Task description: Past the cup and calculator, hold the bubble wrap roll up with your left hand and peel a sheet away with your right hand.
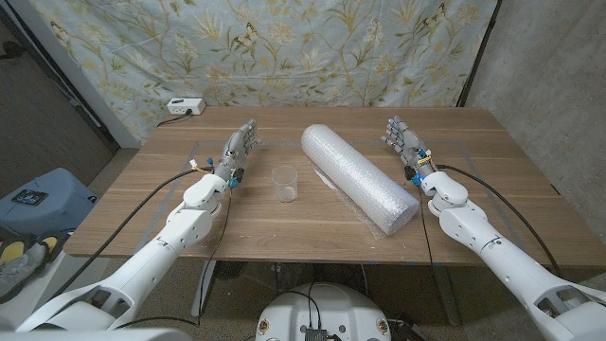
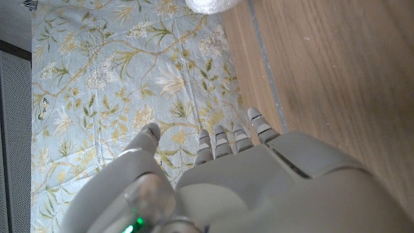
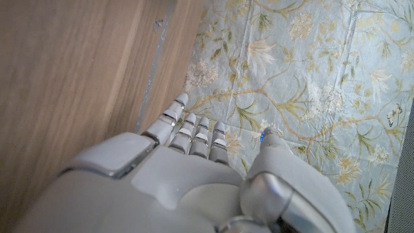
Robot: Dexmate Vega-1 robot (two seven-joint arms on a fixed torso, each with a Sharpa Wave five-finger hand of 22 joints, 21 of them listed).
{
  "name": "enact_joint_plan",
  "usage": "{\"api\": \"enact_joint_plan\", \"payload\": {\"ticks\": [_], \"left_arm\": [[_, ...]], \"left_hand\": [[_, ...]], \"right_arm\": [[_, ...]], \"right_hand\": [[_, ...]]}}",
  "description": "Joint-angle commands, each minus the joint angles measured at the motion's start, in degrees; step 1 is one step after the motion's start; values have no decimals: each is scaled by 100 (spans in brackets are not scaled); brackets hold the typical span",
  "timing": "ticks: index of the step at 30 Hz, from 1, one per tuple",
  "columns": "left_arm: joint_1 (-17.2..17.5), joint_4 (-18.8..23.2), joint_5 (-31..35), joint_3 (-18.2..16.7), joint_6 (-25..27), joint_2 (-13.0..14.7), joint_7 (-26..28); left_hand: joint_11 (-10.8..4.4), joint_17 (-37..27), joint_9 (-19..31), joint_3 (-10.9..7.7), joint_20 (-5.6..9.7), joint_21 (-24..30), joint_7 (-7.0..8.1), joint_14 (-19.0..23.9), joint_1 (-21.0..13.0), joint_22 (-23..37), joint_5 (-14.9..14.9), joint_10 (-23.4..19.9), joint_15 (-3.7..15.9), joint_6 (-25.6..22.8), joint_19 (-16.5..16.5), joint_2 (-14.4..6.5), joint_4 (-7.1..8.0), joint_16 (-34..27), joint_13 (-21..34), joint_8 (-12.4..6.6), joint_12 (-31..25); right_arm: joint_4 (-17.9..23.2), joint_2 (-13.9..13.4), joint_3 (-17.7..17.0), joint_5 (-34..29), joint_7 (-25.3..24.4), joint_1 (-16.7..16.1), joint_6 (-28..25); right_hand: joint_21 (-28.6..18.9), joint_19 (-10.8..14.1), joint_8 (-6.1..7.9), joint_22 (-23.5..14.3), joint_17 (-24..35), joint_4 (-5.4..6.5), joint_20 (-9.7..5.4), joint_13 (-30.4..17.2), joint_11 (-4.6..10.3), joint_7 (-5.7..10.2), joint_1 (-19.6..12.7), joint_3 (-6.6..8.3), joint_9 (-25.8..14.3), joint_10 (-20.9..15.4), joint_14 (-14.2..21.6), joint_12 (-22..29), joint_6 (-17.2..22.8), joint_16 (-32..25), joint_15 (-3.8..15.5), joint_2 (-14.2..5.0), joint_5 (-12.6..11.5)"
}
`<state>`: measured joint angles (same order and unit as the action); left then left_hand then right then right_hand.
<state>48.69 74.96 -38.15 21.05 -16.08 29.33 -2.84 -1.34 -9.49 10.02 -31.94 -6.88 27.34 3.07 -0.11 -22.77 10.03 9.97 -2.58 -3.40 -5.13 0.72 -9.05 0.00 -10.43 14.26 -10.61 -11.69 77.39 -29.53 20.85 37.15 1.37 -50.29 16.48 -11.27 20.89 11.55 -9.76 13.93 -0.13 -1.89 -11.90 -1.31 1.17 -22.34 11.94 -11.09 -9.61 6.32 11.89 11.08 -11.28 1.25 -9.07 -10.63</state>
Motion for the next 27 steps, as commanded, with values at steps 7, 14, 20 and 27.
{"api": "enact_joint_plan", "payload": {"ticks": [7,14,20,27], "left_arm": [[269,302,-32,-243,159,45,-195],[194,251,-10,-256,158,35,-330],[158,290,-17,-283,238,94,-400],[143,578,79,-299,465,272,-343]], "left_hand": [[22,-24,31,-56,-15,7,-64,7,-76,14,45,-43,-59,-43,-24,6,-64,-25,-14,-19,-34],[12,-23,31,-66,-15,-6,-81,10,-91,15,48,-46,-56,-59,-28,9,-98,-20,-35,-21,-33],[12,-22,32,-73,-11,-18,-79,10,-104,15,51,-40,-59,-55,-29,13,-127,-15,-52,-17,-29],[21,-21,32,-85,-20,-32,-99,8,-132,15,58,-23,-69,-37,-42,20,-179,-9,-76,-7,-20]], "right_arm": [[333,68,-184,-196,-68,-296,-2],[387,90,-256,-255,-102,-354,30],[355,126,-275,-308,-94,-351,69],[336,149,-293,-352,-89,-352,101]], "right_hand": [[-28,61,30,-13,-35,-30,-59,-18,-17,-64,-80,84,-8,-53,42,20,59,-48,41,23,-18],[-20,50,29,-13,-47,-41,-52,-16,5,-48,-81,97,-6,-39,34,11,68,-42,37,28,-15],[-14,42,26,-12,-57,-52,-43,-15,14,-41,-83,109,-5,-36,22,7,71,-36,42,32,-12],[-5,25,19,-13,-71,-65,-36,-13,-5,-30,-83,128,-4,-30,8,2,69,-30,29,31,-9]]}}
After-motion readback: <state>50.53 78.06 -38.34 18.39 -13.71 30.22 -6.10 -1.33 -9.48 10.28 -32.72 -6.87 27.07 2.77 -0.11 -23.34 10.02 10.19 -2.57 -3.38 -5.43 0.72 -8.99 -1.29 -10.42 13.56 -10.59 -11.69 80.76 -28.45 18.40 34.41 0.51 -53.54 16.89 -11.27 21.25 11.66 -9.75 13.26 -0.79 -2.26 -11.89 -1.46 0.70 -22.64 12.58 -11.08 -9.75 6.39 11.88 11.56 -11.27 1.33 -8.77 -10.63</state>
